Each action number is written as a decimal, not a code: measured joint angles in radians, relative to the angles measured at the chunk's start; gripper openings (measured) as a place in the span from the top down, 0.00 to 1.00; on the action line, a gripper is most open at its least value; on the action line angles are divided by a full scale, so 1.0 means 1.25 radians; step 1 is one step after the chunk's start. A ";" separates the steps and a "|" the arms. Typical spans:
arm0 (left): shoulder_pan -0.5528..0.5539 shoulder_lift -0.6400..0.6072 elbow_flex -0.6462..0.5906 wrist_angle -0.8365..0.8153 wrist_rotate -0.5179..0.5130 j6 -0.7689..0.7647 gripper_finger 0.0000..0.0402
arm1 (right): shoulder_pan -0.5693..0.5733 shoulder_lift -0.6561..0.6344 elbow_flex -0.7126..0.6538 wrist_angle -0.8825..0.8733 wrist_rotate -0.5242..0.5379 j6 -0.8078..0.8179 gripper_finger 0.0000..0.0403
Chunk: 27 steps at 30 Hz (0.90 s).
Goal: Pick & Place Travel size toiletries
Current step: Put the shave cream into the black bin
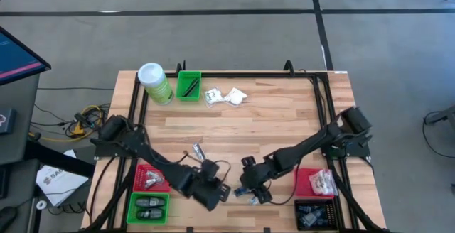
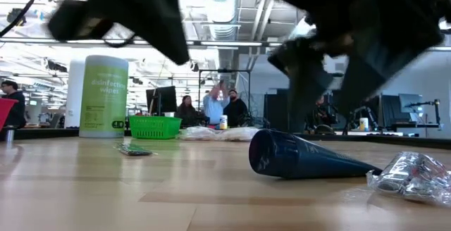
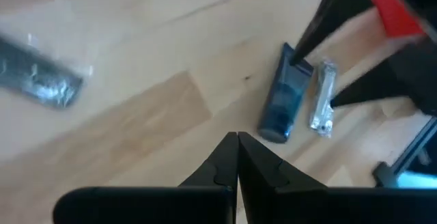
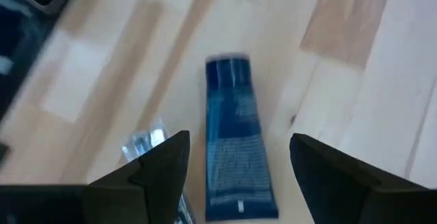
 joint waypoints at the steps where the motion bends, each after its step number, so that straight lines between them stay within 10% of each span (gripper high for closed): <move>1: -0.011 -0.001 -0.009 0.005 -0.015 -0.033 1.00 | 0.000 0.005 -0.001 -0.005 0.000 0.000 0.39; 8: -0.070 -0.009 -0.041 0.027 -0.045 -0.028 1.00 | 0.011 0.023 0.000 0.041 0.007 0.006 0.39; 20: -0.087 -0.013 -0.039 0.184 -0.024 0.499 1.00 | 0.006 0.023 0.000 0.074 0.009 0.003 0.39; 27: -0.074 -0.013 -0.039 0.187 -0.024 0.556 1.00 | 0.005 0.023 0.000 0.077 -0.001 0.003 0.39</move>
